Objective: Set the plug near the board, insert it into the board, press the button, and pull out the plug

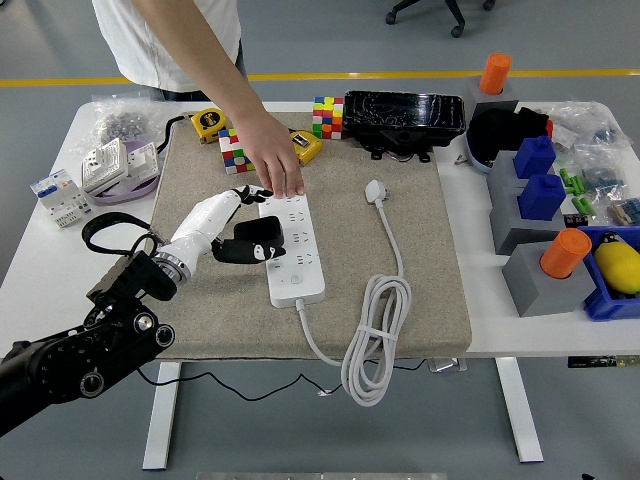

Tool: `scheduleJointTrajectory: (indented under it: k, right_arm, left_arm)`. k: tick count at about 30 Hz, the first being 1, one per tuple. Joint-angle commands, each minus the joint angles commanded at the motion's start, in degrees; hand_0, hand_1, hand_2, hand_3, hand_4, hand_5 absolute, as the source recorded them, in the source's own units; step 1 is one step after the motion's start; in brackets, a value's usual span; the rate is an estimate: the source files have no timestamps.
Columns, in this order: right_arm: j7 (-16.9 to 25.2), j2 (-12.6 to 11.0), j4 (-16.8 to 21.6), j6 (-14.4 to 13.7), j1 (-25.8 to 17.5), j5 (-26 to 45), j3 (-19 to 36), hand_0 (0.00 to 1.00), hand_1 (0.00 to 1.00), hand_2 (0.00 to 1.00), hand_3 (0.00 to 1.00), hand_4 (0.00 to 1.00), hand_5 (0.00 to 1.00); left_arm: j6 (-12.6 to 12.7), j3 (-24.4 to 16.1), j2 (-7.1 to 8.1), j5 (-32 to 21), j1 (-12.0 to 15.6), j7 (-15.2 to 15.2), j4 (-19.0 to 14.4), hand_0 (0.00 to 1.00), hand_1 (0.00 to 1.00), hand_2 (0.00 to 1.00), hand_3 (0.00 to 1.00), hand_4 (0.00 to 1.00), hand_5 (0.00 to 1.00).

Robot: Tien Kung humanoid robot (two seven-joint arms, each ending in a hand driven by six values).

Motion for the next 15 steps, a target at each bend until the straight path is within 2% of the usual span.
scheduleJointTrajectory:
  k: [1, 7, 8, 13, 14, 15]
  right_arm:
    - [0.0, 0.0, 0.0, 0.0, -0.1, 0.0, 0.0, 0.680, 0.687, 0.694, 0.597, 0.933, 0.528]
    - [0.0, 0.2, 0.0, 0.0, -0.1, 0.0, 0.2, 0.680, 0.687, 0.694, 0.597, 0.933, 0.528]
    - [0.0, 0.2, 0.0, 0.0, -0.1, 0.0, 0.2, 0.679, 0.687, 0.694, 0.596, 0.933, 0.528]
    - [0.0, 0.3, 0.0, 0.0, -0.1, -0.1, 0.5, 0.679, 0.687, 0.694, 0.596, 0.933, 0.528]
    - [0.0, 0.2, 0.0, 0.0, -0.1, -0.1, 0.5, 0.680, 0.687, 0.694, 0.597, 0.933, 0.528]
    - [0.0, 0.2, 0.0, 0.0, -0.1, -0.1, 0.5, 0.680, 0.687, 0.694, 0.597, 0.933, 0.528]
  left_arm:
    - [0.0, 0.2, -0.21, -0.4, -0.1, 0.0, 0.7, 0.591, 0.645, 0.607, 0.551, 0.886, 0.215]
    - [0.3, 1.2, -0.82, -1.9, -1.0, -0.3, 2.6, 0.591, 0.645, 0.607, 0.551, 0.886, 0.215]
    - [0.3, 1.4, -0.94, -2.1, -1.2, -0.3, 2.9, 0.547, 0.609, 0.568, 0.550, 0.799, 0.214]
    - [0.3, 1.7, -1.39, -3.1, -1.9, -0.4, 4.0, 0.547, 0.609, 0.568, 0.550, 0.799, 0.214]
    - [0.2, 1.8, -1.44, -3.2, -2.0, -0.3, 4.2, 0.472, 0.513, 0.527, 0.542, 0.707, 0.137]
    - [0.1, 1.9, -1.47, -3.2, -2.1, -0.1, 4.3, 0.472, 0.513, 0.527, 0.542, 0.707, 0.137]
